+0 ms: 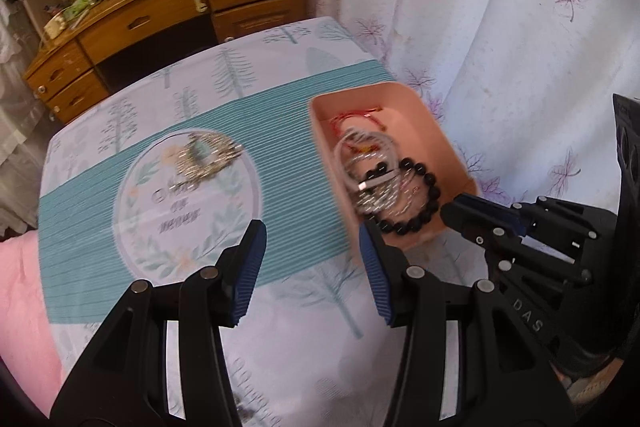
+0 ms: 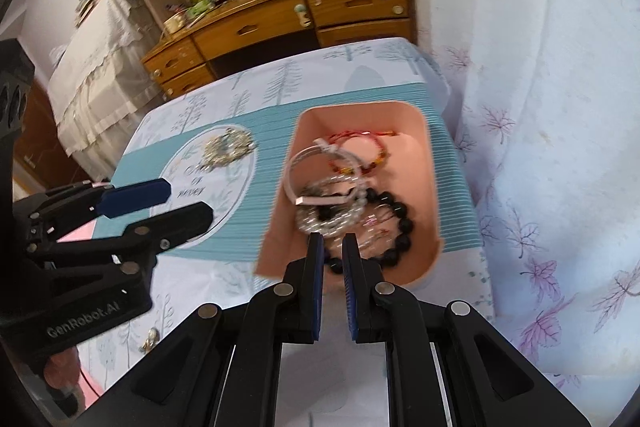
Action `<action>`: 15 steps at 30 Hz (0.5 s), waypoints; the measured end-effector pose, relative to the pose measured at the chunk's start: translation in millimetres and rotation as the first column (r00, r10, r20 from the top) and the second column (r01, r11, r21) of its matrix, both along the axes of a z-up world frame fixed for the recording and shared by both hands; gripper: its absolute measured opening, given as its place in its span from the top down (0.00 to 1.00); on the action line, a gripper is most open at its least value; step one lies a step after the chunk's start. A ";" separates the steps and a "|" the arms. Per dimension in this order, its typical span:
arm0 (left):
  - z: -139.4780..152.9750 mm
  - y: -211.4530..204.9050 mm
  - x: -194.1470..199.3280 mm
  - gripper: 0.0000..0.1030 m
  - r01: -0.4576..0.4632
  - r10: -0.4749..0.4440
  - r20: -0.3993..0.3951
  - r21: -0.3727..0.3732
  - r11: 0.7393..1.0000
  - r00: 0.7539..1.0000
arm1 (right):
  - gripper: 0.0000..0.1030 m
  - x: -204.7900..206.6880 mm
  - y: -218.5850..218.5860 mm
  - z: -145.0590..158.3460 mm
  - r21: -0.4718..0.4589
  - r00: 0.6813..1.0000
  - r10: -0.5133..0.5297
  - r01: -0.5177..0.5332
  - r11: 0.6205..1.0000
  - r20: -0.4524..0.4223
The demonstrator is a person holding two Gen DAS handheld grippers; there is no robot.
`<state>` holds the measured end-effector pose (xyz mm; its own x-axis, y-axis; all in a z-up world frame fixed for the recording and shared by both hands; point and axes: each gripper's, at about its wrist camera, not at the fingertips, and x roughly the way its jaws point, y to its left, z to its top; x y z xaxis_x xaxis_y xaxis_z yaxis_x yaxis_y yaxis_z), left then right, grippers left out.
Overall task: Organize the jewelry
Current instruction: 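Move both tools to the pearl stud and blue flower earring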
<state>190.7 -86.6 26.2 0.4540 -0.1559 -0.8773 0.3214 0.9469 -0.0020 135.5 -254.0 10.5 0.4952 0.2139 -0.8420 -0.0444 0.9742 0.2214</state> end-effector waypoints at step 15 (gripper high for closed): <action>2.1 125.2 -89.2 0.56 -0.146 0.146 -0.013 -0.003 0.989 0.989 | 0.74 -48.6 135.4 -1.9 0.038 0.933 0.353 -0.351 0.936 -0.067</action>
<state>101.6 38.6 28.2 0.4614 -0.0918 -0.8825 0.1793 0.9838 -0.0086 86.9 -118.6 8.6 0.3229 0.3846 -0.8648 -0.3665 0.8932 0.2604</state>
